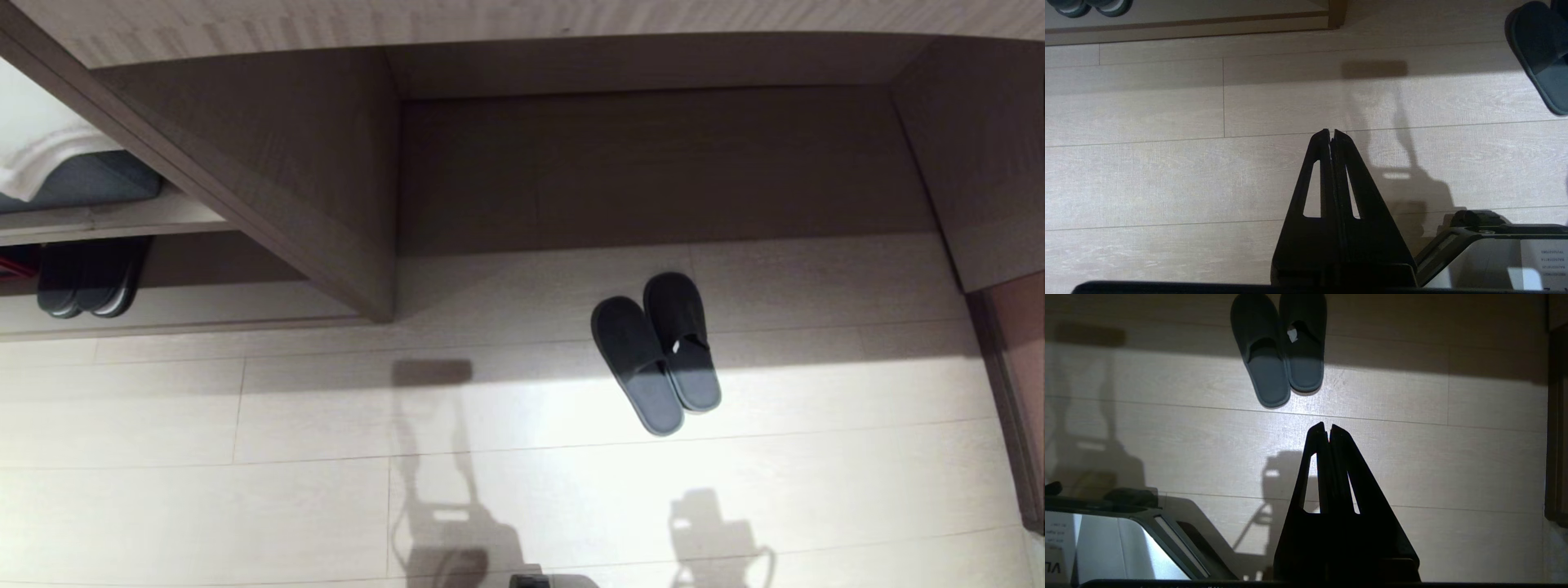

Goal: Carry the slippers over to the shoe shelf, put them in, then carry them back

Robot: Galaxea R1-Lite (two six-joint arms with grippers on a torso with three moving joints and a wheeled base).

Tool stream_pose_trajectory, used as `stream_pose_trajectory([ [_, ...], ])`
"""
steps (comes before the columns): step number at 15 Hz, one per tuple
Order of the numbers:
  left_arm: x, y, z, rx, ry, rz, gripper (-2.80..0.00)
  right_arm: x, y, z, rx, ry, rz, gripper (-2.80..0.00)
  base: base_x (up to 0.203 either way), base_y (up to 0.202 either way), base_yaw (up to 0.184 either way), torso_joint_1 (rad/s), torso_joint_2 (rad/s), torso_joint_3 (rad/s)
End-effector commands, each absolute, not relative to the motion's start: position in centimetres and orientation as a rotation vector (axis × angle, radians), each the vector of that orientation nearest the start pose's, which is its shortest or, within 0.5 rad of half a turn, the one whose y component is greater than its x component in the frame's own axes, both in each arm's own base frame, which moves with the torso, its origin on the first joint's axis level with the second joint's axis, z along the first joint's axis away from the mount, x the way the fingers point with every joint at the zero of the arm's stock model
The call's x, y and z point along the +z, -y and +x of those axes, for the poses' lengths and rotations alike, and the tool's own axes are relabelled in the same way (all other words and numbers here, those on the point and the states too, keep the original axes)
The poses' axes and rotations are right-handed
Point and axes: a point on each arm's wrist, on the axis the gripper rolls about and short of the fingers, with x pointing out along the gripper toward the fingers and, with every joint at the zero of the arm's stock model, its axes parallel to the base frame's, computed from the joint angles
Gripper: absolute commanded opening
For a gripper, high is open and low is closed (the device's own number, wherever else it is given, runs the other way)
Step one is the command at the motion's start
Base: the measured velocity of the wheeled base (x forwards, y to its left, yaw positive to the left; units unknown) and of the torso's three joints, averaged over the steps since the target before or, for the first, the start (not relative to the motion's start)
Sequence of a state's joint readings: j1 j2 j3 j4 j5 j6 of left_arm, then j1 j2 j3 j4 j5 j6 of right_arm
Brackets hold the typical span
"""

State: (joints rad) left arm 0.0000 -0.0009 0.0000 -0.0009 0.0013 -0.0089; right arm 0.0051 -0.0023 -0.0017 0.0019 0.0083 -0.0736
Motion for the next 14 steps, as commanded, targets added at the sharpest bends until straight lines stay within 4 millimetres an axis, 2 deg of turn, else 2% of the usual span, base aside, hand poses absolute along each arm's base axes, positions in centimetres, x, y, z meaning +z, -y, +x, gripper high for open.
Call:
stream_pose_trajectory([
  [1, 7.56, 0.0, -2.28, 0.002, 0.002, -0.009, -2.8, 7.57, 0.0, -2.31, 0.014, 0.004, -0.074, -2.8, 0.0, 0.0, 0.0, 0.002, 0.01, 0.205],
  [14, 7.56, 0.0, -2.28, 0.002, 0.002, -0.009, -2.8, 7.57, 0.01, -2.31, 0.006, 0.003, -0.057, -2.8, 0.0, 0.0, 0.0, 0.002, 0.0, 0.202],
])
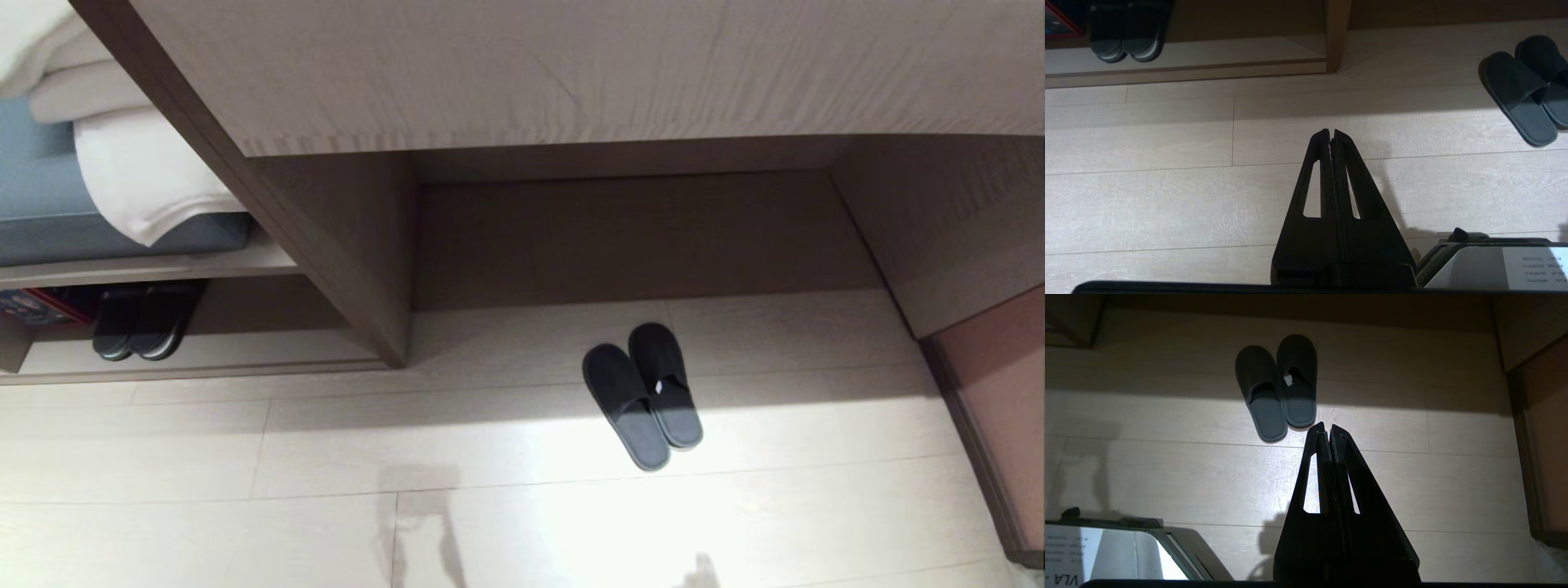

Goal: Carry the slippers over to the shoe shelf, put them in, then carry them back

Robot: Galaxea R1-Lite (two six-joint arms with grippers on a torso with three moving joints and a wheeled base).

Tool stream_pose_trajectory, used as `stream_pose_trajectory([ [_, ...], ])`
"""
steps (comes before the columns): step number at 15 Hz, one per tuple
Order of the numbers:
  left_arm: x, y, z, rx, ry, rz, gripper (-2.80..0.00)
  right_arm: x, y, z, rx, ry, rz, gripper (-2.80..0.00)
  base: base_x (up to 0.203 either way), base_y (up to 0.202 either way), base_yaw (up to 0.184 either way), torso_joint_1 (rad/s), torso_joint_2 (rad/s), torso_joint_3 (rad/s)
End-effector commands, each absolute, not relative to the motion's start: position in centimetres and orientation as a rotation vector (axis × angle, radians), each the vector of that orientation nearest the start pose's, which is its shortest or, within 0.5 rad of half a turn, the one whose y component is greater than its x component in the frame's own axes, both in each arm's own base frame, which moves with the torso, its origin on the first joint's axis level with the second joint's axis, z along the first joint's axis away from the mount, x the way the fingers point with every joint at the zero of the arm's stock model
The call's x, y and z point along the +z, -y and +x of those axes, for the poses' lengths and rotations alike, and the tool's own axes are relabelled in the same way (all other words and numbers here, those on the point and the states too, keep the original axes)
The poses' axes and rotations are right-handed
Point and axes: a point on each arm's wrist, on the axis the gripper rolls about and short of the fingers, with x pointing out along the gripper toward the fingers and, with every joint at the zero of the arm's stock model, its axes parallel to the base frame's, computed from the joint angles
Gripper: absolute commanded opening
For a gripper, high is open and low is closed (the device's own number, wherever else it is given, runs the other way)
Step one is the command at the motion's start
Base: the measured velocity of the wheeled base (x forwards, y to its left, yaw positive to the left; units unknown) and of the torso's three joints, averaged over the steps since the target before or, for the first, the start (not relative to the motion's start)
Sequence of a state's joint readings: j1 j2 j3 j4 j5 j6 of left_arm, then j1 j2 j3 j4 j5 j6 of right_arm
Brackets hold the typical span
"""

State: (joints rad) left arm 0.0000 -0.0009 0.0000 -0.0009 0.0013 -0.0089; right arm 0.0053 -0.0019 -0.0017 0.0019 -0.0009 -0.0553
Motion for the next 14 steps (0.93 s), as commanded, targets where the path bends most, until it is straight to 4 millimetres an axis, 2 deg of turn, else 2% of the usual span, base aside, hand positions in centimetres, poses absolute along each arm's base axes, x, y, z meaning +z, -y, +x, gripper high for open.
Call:
stream_pose_trajectory([
  [1, 7.56, 0.0, -2.28, 0.002, 0.002, -0.009, -2.8, 7.57, 0.01, -2.3, 0.006, 0.002, -0.057, -2.8, 0.0, 0.0, 0.0, -0.002, 0.0, 0.198],
  [14, 7.56, 0.0, -2.28, 0.002, 0.002, -0.012, -2.8, 7.57, 0.01, -2.3, 0.008, 0.001, -0.067, -2.8, 0.0, 0.0, 0.0, 0.003, 0.0, 0.2],
])
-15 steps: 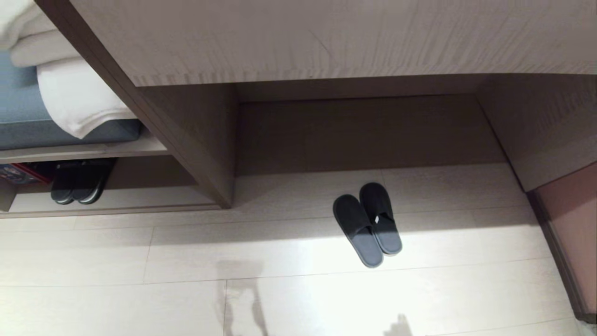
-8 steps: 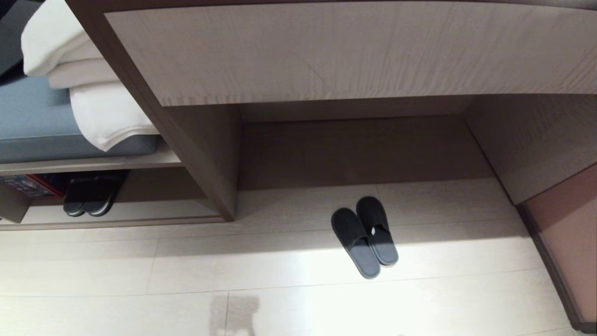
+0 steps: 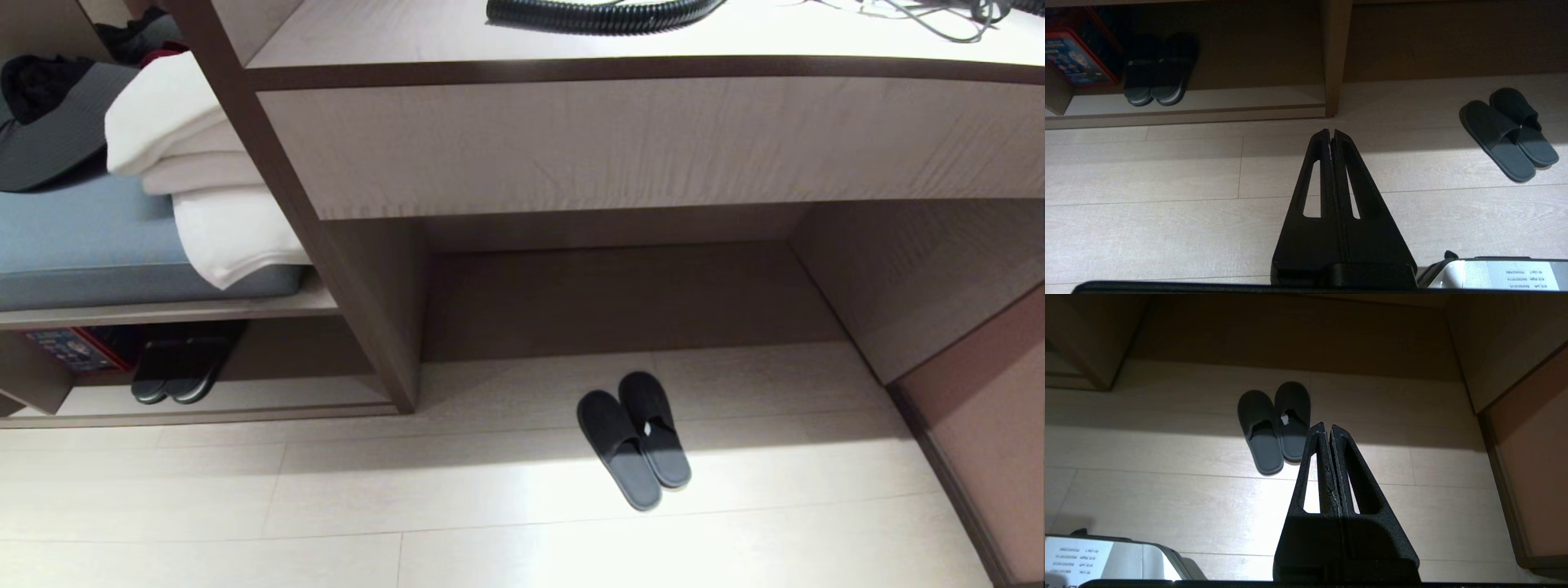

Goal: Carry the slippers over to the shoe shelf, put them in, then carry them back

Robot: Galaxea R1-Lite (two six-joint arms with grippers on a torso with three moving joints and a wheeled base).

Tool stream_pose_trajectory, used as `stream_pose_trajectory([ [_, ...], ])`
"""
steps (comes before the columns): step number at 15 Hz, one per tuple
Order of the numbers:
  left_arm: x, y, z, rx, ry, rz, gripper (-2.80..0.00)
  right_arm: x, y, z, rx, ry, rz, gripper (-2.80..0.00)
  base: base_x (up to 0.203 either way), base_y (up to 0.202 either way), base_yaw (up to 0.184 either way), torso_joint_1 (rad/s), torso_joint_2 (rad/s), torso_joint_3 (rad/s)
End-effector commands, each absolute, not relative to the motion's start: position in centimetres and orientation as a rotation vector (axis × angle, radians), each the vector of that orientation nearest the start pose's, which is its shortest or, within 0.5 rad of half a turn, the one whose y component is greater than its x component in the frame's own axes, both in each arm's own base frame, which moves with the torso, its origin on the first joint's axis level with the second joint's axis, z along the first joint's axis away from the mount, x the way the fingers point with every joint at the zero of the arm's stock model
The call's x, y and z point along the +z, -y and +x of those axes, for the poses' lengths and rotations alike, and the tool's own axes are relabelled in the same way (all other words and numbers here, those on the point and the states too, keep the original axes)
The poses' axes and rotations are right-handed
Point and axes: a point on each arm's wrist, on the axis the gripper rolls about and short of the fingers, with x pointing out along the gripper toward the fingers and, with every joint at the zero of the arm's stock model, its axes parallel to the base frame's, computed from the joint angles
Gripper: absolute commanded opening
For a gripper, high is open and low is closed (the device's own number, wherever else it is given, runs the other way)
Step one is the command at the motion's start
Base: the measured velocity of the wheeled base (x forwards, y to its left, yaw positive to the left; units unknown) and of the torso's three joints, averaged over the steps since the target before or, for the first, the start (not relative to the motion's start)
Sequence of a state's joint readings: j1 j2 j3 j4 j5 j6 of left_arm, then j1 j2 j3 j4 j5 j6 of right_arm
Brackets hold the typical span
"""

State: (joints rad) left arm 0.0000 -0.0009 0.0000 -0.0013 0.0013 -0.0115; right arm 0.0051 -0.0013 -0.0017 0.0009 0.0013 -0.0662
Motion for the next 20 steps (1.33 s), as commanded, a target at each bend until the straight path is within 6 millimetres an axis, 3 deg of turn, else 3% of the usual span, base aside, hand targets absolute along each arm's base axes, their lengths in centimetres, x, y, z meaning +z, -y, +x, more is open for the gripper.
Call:
stream_pose_trajectory([
  [1, 7.56, 0.0, -2.28, 0.002, 0.002, -0.012, -2.8, 7.57, 0.01, -2.3, 0.006, 0.002, -0.066, -2.8, 0.0, 0.0, 0.0, 0.007, 0.0, 0.2],
  [20, 7.53, 0.0, -2.27, 0.002, 0.0, -0.012, -2.8, 7.57, 0.02, -2.3, 0.005, 0.002, -0.057, -2.8, 0.0, 0.0, 0.0, 0.002, 0.0, 0.201],
])
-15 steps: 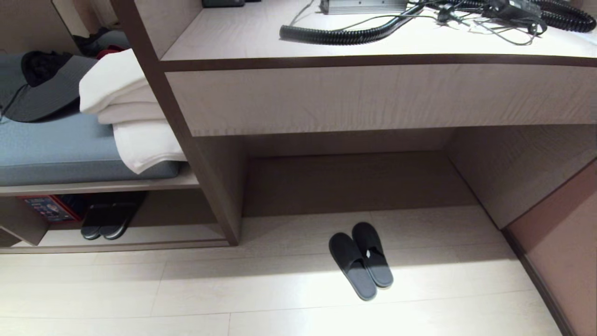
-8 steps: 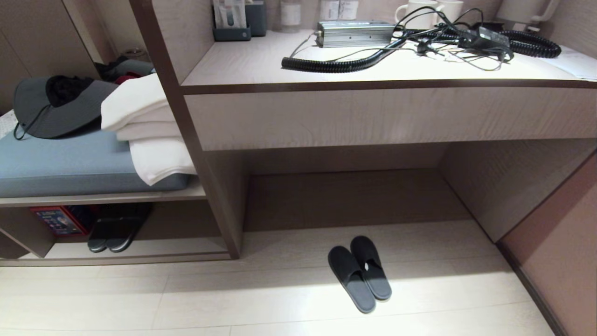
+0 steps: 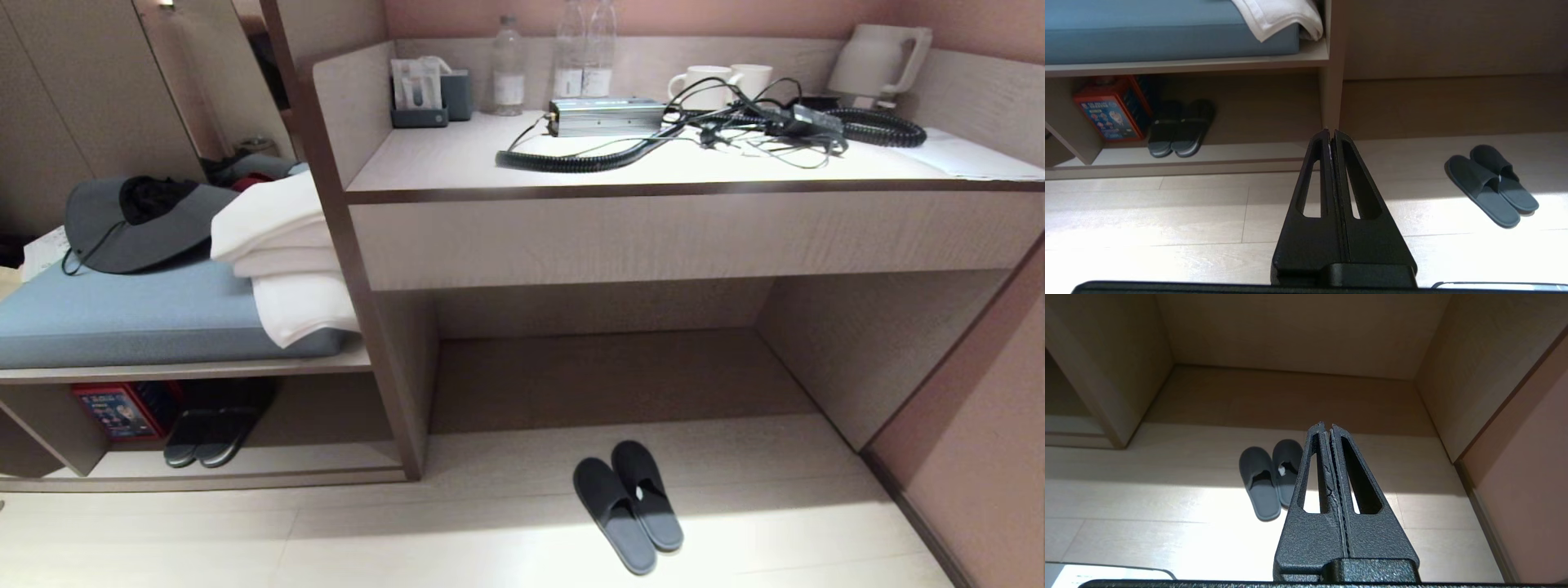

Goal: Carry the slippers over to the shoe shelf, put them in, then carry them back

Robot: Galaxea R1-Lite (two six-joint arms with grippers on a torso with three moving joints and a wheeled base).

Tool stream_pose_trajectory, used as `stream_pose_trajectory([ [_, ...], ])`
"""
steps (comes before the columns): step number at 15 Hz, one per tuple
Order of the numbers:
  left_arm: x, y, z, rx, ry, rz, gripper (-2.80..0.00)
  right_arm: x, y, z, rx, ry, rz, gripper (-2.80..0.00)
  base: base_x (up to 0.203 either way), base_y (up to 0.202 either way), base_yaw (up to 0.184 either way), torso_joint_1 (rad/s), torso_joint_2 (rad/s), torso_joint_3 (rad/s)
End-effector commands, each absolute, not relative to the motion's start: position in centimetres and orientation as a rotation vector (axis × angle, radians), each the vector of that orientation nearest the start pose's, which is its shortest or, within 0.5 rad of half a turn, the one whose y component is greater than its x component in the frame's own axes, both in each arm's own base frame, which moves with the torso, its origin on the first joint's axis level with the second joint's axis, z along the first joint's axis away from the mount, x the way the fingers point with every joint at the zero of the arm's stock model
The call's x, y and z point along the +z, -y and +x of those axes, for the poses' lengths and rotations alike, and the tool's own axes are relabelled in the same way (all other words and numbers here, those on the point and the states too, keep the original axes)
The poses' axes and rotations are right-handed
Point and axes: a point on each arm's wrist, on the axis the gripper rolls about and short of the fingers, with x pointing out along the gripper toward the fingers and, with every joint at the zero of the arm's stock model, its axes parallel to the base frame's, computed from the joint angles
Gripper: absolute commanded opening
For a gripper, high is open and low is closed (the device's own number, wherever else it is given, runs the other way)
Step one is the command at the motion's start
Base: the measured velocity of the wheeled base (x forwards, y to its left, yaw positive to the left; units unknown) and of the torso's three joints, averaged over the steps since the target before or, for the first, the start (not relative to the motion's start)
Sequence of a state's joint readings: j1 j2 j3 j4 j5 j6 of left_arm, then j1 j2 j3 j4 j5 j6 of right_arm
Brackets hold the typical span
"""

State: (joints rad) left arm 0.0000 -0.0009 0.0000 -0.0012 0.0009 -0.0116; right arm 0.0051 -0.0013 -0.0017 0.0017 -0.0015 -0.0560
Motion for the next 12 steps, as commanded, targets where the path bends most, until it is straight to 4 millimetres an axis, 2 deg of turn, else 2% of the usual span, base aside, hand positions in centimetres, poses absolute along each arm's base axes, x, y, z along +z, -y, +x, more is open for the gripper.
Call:
stream_pose_trajectory([
  [1, 7.56, 0.0, -2.28, 0.003, 0.002, -0.012, -2.8, 7.57, 0.02, -2.3, 0.005, 0.002, -0.057, -2.8, 0.0, 0.0, 0.0, 0.0, 0.0, 0.207],
  [8, 7.56, 0.0, -2.29, 0.002, 0.003, -0.01, -2.8, 7.57, 0.02, -2.3, 0.002, 0.002, -0.043, -2.8, 0.0, 0.0, 0.0, 0.002, 0.0, 0.203],
  [12, 7.56, 0.0, -2.29, 0.002, 0.003, -0.011, -2.8, 7.57, 0.02, -2.3, 0.005, 0.002, -0.043, -2.8, 0.0, 0.0, 0.0, 0.002, 0.0, 0.053],
])
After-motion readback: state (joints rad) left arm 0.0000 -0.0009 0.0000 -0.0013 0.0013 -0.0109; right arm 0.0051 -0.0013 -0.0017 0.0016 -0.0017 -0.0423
